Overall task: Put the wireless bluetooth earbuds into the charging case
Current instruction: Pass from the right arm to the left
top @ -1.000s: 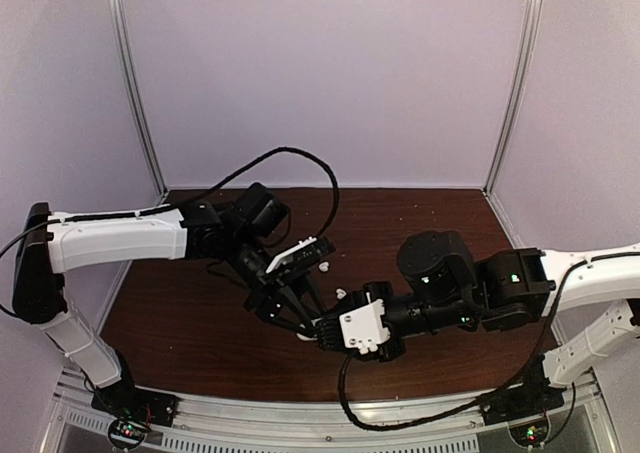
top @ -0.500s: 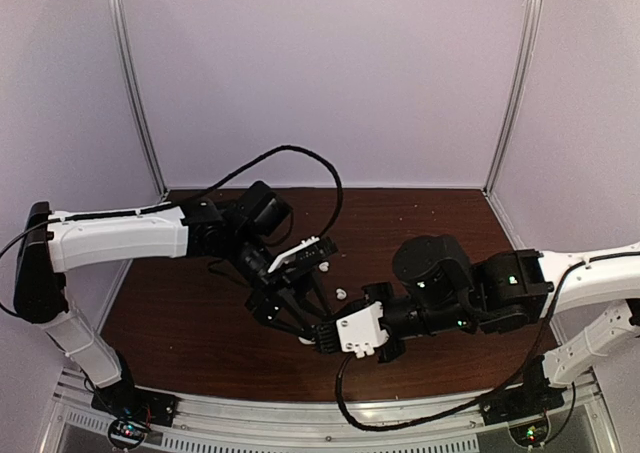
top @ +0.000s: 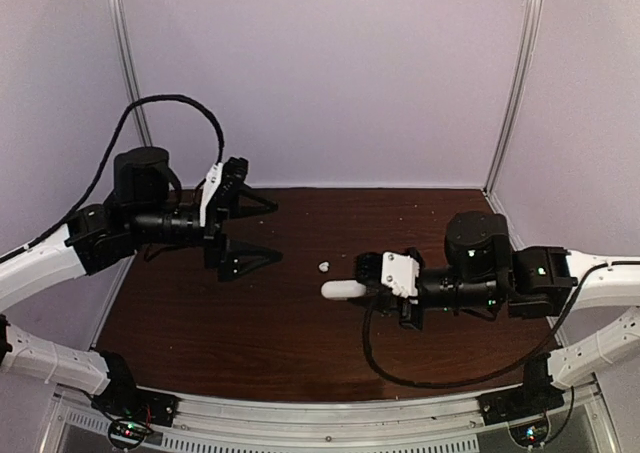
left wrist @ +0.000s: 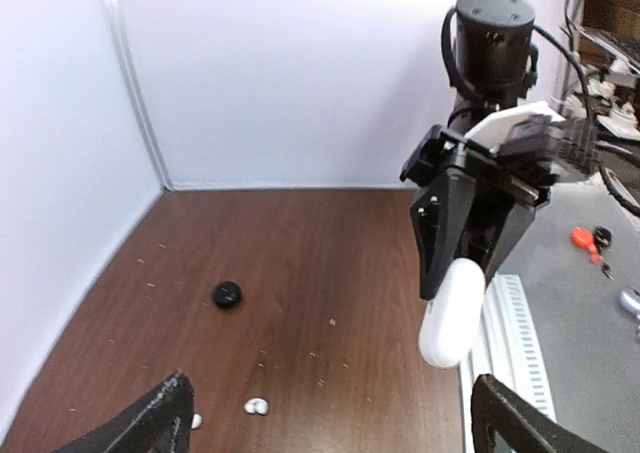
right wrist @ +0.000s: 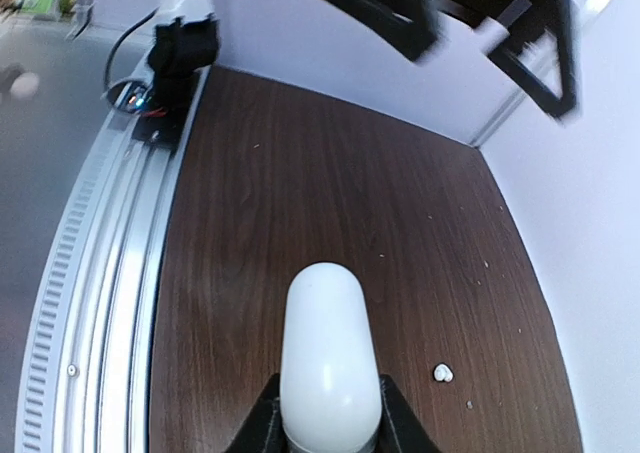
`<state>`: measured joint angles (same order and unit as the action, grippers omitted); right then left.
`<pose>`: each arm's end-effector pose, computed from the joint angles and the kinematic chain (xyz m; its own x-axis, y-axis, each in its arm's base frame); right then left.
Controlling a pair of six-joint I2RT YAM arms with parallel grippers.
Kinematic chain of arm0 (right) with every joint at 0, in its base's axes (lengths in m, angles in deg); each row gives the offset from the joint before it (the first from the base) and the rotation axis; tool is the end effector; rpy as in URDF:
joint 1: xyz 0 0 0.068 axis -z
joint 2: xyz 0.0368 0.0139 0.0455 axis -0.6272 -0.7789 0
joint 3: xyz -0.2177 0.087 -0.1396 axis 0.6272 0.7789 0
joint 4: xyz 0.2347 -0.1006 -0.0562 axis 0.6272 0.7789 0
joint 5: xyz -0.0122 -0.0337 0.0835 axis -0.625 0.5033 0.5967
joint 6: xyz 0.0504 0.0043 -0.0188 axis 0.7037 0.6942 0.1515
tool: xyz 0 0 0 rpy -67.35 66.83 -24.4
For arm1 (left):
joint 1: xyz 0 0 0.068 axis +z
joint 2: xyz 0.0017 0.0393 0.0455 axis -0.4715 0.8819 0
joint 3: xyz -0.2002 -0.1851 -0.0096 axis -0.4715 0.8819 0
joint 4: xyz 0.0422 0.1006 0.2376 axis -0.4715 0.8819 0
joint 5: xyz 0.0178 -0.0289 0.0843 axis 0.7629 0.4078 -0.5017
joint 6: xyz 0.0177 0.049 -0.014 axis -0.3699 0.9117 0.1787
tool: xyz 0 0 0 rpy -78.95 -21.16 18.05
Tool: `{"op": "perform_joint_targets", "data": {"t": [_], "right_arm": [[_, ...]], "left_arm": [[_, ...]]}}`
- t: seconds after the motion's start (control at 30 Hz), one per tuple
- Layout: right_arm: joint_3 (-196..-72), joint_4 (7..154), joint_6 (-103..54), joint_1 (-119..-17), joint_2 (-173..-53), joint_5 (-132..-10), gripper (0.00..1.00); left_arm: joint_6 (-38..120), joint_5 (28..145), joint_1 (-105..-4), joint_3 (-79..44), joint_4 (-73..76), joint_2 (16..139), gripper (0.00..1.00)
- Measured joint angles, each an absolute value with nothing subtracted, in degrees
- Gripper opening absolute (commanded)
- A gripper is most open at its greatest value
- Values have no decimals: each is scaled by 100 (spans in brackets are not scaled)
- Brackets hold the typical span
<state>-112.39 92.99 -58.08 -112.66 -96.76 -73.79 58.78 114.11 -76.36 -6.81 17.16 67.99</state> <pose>0.0691 0.2502 0.3201 0.3401 -0.4370 -0.8327 -0.9259 -0.0009 -0.3777 0.1567 -0.2069 0.3623 -0.0975 0.2485 -0.9637 0.9926 0.0946 -0.0760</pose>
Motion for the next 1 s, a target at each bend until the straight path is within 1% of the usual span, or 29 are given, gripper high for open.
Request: {"op": "perform_joint_targets", "data": {"t": [0.07,0.1,0.23,0.37,0.47,0.53,0.7,0.77,0.83,1.0], "right_arm": [[-11060,8985,-5318,-10814,-9418,-7172,4],[-11008,8869,-5126,-10661,-9321,-7080,5],[-10717,8209,-4309,-10010,-8904,-6531,5],[-10638,7852,-3845,-9874,-8843,-6024,4],[-10634,7734,-3590,-9846,-8911,-5661,4],[-10634,7702,-3487,-9846,-8991,-5469,4],[-10636,7732,-3386,-9841,-9219,-5167,4],[-10636,7756,-3386,-9841,-9265,-5106,4],[-10643,7785,-3388,-9833,-9278,-5062,5],[-10699,7822,-3397,-9826,-9282,-5049,5]], "left_arm": [[5596,10753,-7651,-355,1187,6230,98],[5541,10618,-7655,-298,1052,6097,98],[5528,10559,-7673,-442,836,6108,90],[5705,10550,-8047,-587,831,6595,83],[5924,10491,-8560,-593,888,6917,72],[6004,10550,-8779,-681,986,7151,67],[6085,10749,-8842,-1050,1117,7651,54],[6070,10860,-8846,-1124,1120,7756,47],[6055,10943,-8846,-1168,1122,7835,42],[5985,11050,-8851,-1175,1144,7944,33]]}}
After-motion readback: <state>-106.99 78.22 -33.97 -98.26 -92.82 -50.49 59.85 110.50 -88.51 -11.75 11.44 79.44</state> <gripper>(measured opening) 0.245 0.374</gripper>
